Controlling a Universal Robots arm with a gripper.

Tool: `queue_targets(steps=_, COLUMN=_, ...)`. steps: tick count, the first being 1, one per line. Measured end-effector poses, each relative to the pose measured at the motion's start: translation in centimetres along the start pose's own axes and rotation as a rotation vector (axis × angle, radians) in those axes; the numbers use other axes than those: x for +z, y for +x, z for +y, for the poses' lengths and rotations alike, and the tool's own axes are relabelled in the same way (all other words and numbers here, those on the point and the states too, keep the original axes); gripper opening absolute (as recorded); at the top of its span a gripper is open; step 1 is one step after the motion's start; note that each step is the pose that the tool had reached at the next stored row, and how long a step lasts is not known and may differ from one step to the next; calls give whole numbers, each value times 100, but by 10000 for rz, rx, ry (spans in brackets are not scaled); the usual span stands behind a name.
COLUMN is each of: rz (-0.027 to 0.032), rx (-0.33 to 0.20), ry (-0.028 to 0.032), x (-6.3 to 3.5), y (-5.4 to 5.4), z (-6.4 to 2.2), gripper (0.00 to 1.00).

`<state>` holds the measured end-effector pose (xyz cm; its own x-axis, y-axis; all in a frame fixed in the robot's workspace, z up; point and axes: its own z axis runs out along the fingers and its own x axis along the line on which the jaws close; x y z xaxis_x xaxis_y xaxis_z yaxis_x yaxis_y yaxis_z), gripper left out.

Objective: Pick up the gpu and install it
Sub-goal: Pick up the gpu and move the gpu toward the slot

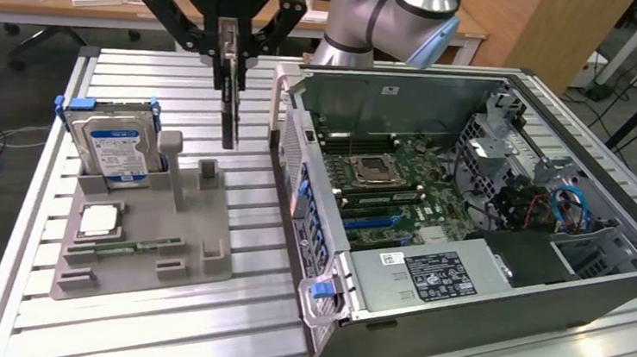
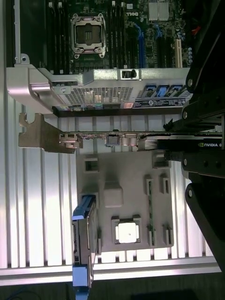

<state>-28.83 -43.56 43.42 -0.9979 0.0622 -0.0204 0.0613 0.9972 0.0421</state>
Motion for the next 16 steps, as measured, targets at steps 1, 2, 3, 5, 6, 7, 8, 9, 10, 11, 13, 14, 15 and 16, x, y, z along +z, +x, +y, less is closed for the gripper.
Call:
queue_targets(steps=1, rz=-1, rx=-1, ry=0, x=1, y=-16, z=1, gripper=27)
queue_targets(steps=2, rz=0, rx=0, ry=0, x=1, y=-33, z=2, gripper=27)
queue_targets(steps=3, rz=0, rx=0, ry=0, x=1, y=-47, z=3, gripper=27)
queue_targets(steps=5, rz=1, rx=1, ry=1, x=1, y=-54, z=3, gripper=27)
queue_targets(steps=6, rz=0, rx=1, ry=0, x=1, y=-54, z=3, gripper=27)
queue_targets(steps=7, rz=0, rx=1, ry=0, x=1, y=-54, z=3, gripper=27)
queue_targets(steps=8, rz=0, rx=1, ry=0, x=1, y=-54, z=3, gripper=27)
queue_targets(steps=9, rz=0, rx=1, ry=0, x=1, y=-54, z=3, gripper=27)
queue_targets(steps=10, rz=0, rx=1, ry=0, x=1, y=-54, z=3, gripper=27)
queue_targets(steps=11, rz=0, rx=0, ry=0, x=1, y=-54, z=3, gripper=27)
queue_targets(steps=13, rz=0, rx=1, ry=0, x=1, y=-54, z=3, gripper=27)
queue_targets(steps=14, rz=0, rx=1, ry=0, x=1, y=-54, z=3, gripper=27)
queue_targets(steps=15, rz=0, rx=1, ry=0, x=1, y=-54, z=3, gripper=27)
queue_targets(steps=16, rz=0, rx=1, ry=0, x=1, y=-54, z=3, gripper=27)
